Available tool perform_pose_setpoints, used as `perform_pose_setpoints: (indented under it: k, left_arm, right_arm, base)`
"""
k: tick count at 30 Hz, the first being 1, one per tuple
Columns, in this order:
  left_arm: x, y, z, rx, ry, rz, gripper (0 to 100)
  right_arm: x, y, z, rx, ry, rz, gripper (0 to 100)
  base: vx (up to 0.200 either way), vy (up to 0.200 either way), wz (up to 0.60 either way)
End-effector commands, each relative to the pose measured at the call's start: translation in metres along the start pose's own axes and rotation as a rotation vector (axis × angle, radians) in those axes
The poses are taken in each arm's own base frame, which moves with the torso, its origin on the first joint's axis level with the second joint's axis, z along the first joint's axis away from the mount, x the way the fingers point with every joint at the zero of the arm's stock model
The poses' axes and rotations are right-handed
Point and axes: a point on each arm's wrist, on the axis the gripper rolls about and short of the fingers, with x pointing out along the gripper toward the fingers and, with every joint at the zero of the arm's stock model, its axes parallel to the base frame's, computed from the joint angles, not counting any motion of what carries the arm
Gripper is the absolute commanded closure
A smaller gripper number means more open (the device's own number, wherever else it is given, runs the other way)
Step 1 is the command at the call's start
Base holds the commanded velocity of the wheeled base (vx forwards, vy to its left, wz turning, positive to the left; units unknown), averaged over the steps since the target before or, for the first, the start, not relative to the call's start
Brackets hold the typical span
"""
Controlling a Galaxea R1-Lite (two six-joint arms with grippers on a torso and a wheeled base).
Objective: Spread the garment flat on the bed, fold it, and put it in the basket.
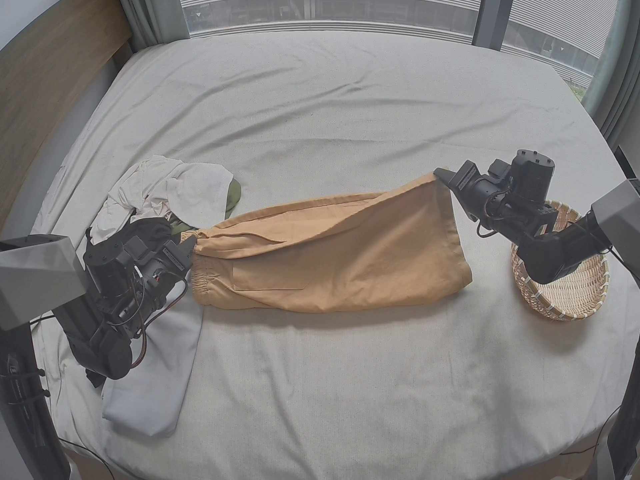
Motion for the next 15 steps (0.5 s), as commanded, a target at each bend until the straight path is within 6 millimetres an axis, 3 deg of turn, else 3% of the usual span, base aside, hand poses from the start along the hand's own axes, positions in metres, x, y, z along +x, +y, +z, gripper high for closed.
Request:
perform_pose_setpoints:
  k: [1,3,4,5,15]
  left_arm:
    - [0.003,0.001,-0.003,-0.001,0.009,-0.005,100]
    - [0.004,0.001,-0.003,-0.003,0.008,-0.006,100]
    - [0.006,0.0,-0.003,-0.002,0.002,-0.011,0]
    - [0.006,0.001,-0.003,-0.003,0.003,-0.012,0]
    - [0.014,0.006,0.006,0.0,-0.073,0.029,0]
  right_arm:
    - [0.004,-0.009,-0.008,0.003,0.012,-0.011,100]
    - [0.004,-0.009,-0.008,0.0,0.01,-0.009,100]
    - [0.004,-0.009,-0.007,-0.004,0.003,-0.004,100]
    - [0.004,-0.01,-0.008,-0.006,0.001,-0.002,0]
    - [0.004,-0.01,-0.004,-0.018,-0.059,-0.011,0]
  base:
    - [0.0,0.0,0.0]
    - [0.0,0.0,0.0]
    - [0.0,0.0,0.0]
    - [0.0,0.0,0.0]
    - [0.0,0.0,0.0]
